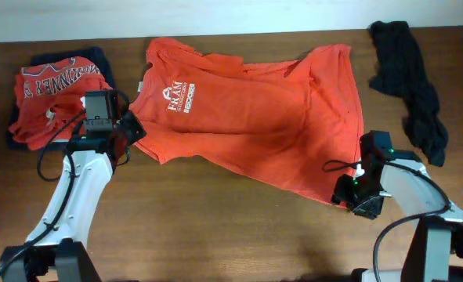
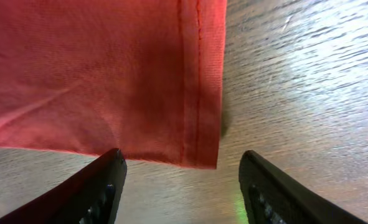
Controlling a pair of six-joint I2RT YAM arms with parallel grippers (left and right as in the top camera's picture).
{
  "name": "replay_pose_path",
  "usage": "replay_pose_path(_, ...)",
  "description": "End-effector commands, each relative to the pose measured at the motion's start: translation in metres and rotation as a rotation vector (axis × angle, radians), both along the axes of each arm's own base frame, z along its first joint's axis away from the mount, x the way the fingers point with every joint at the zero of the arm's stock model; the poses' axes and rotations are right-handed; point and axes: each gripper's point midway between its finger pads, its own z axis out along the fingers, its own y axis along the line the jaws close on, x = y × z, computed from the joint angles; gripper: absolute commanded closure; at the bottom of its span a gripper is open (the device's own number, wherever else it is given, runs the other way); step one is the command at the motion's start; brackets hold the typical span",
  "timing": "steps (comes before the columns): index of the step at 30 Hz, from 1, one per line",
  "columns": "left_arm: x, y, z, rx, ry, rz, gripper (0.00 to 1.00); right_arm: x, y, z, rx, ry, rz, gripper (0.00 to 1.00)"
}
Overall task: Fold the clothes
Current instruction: 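Grasp the bottom corners of the T-shirt with both grippers, then lift the T-shirt hem with both grippers and pull it upward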
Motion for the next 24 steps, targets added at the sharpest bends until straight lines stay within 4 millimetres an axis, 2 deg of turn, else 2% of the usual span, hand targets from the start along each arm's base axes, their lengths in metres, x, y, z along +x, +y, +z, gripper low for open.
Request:
replay_pose_path(1, 0.004, 0.003, 0.009, 0.017, -0.023, -0.008, 0.99, -0.005, 0.002, -0.005, 0.01, 0.026, -0.015, 0.38)
replay_pose_path(16, 0.001, 0.003, 0.006, 0.017, -0.008, -0.008, 1.0, 0.001, 0.006, -0.006, 0.031, 0.001, -0.028, 0.67)
replay_pose_path(19, 0.0, 0.003, 0.006, 0.017, -0.002, -0.008, 0.99, 0.003, 0.006, -0.009, 0.029, -0.008, -0.035, 0.67)
replay_pose_path(24, -0.002, 0.003, 0.004, 0.016, 0.007, -0.008, 1.0, -0.002, 0.006, -0.021, 0.028, -0.016, -0.036, 0.57)
